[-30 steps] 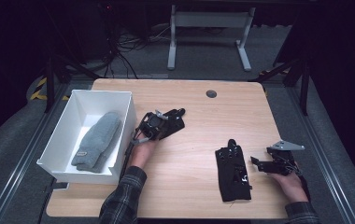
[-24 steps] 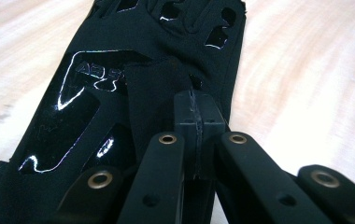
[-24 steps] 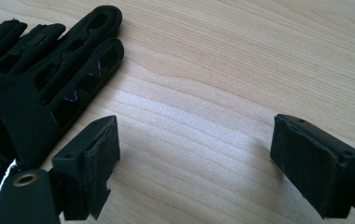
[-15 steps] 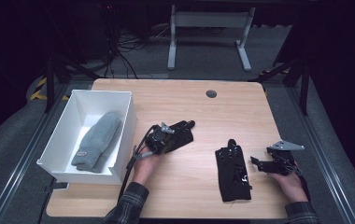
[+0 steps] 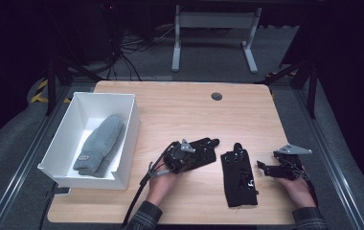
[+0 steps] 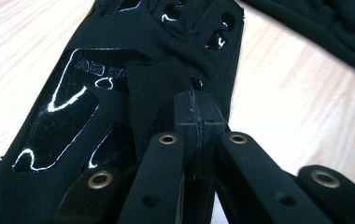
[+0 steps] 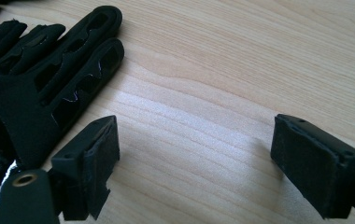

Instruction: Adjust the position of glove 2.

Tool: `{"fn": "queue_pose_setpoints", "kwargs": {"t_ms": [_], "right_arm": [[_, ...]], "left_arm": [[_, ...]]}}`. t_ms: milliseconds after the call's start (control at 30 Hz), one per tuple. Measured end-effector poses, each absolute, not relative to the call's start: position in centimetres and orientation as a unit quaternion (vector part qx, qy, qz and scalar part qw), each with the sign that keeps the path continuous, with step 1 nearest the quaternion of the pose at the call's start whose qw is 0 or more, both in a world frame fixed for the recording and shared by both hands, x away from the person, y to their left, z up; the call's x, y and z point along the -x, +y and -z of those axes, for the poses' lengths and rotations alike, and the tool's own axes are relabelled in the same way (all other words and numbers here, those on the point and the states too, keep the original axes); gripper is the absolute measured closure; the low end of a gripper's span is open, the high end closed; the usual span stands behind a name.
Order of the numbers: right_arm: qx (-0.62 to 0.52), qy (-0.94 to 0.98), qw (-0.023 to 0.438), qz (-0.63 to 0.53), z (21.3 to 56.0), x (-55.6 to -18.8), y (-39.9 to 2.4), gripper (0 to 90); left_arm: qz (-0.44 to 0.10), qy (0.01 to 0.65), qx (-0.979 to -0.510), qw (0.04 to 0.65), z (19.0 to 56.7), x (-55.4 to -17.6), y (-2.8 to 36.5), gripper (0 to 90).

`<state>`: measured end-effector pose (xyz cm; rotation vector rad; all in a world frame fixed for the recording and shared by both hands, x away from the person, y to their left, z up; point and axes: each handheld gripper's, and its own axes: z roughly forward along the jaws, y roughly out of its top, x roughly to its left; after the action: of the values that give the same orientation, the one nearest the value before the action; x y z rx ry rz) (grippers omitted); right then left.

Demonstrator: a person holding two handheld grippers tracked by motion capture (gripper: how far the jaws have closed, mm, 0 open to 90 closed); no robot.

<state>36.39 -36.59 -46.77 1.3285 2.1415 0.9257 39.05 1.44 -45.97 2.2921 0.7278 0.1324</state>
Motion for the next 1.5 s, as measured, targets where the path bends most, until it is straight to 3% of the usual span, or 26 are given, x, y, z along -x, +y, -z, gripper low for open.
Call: {"fn": "queue_pose_setpoints", "kwargs": {"t_ms": [167,467,733,1100,1500], "right_arm": [[-0.481,0.777,0.226,-0.336,46.8,-36.4,-36.6,16.1],[-0.482,0.777,0.226,-0.336,46.8,-36.4,-36.6,16.1],[-0.482,0.777,0.226,-0.336,46.8,-36.4,-36.5,16.1],[-0.482,0.777,0.227,-0.336,46.8,-36.4,-36.5,16.0],[-0.479,0.779,0.225,-0.336,46.8,-36.4,-36.5,15.0]], "left_arm": [[-0.047,0.277,-0.888,0.364,45.7,-38.7,1.1,88.6],[-0.098,0.305,-0.88,0.352,43.5,-41.5,4.0,89.6],[-0.076,0.314,-0.89,0.321,45.0,-43.6,4.4,89.7],[-0.049,0.301,-0.907,0.289,44.5,-41.7,5.4,89.7],[0.001,0.265,-0.912,0.313,45.0,-36.9,6.4,89.3]]}}
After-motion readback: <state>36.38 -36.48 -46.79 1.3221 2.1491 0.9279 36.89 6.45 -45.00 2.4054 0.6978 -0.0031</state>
